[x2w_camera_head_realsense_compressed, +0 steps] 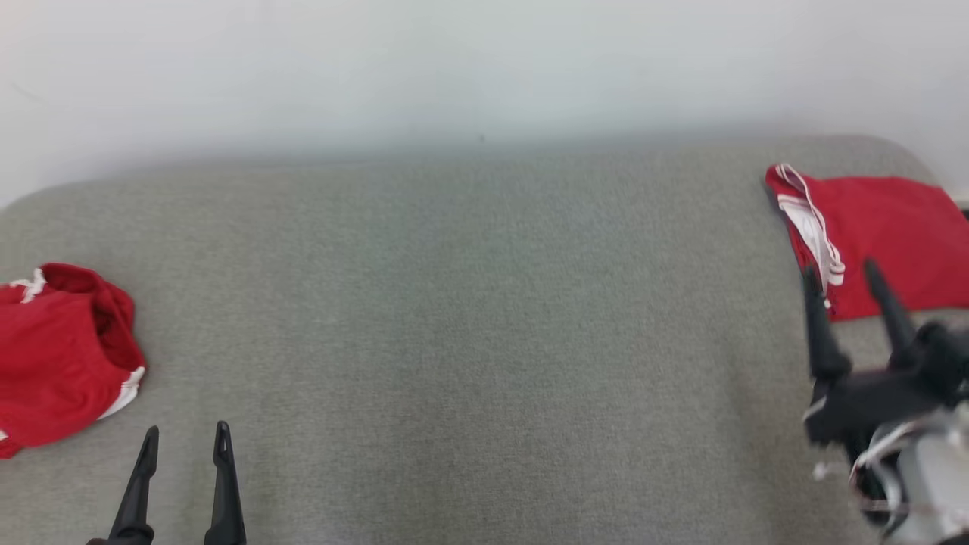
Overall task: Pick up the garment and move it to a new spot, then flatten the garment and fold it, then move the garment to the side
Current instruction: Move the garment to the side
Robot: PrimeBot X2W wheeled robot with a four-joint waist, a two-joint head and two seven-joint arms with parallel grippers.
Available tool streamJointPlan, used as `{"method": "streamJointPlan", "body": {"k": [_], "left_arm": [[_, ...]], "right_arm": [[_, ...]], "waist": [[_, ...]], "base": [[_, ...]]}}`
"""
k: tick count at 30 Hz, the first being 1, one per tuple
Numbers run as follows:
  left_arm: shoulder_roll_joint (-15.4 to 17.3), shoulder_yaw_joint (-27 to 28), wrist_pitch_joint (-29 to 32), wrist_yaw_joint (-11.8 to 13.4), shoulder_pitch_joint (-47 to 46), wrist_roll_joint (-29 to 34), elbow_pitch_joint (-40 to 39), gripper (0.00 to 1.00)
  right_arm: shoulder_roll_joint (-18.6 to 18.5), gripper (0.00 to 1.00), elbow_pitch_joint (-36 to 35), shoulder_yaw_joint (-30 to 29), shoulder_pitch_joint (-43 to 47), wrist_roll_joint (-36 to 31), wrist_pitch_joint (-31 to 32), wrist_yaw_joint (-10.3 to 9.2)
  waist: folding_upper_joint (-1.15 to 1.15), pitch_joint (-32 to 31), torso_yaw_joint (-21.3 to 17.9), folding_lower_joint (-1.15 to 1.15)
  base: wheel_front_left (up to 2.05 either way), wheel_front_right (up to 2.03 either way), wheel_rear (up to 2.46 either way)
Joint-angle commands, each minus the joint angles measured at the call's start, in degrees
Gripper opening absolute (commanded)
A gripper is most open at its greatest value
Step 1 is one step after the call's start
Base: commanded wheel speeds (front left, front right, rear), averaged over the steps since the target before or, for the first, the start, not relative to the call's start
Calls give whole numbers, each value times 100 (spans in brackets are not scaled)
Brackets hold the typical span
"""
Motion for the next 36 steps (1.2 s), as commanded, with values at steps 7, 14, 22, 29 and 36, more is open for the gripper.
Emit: {"method": "streamJointPlan", "body": {"k": [7,14,22,29,36], "left_arm": [[-51,40,-18,-31,131,20,145,100],[-75,94,-18,-53,174,16,258,100],[-13,145,-17,-53,215,119,431,100],[74,107,-17,-59,184,186,687,100],[180,36,-17,-111,147,121,759,100]], "right_arm": [[697,100,-767,-508,1132,-482,-25,-14],[1316,100,-1052,-564,1807,-709,-25,-14],[1692,100,-1282,-548,2310,-1069,-25,-14],[1809,100,-1311,-550,2471,-1277,-25,-14],[1835,100,-1308,-541,2499,-1419,-25,-14]], "waist": [[1,-413,188,1],[1,-533,152,1],[1,-625,89,1],[1,-670,65,1],[1,-746,71,1]], "base": [[0,0,0],[0,0,0],[0,0,0],[0,0,0],[0,0,0]]}}
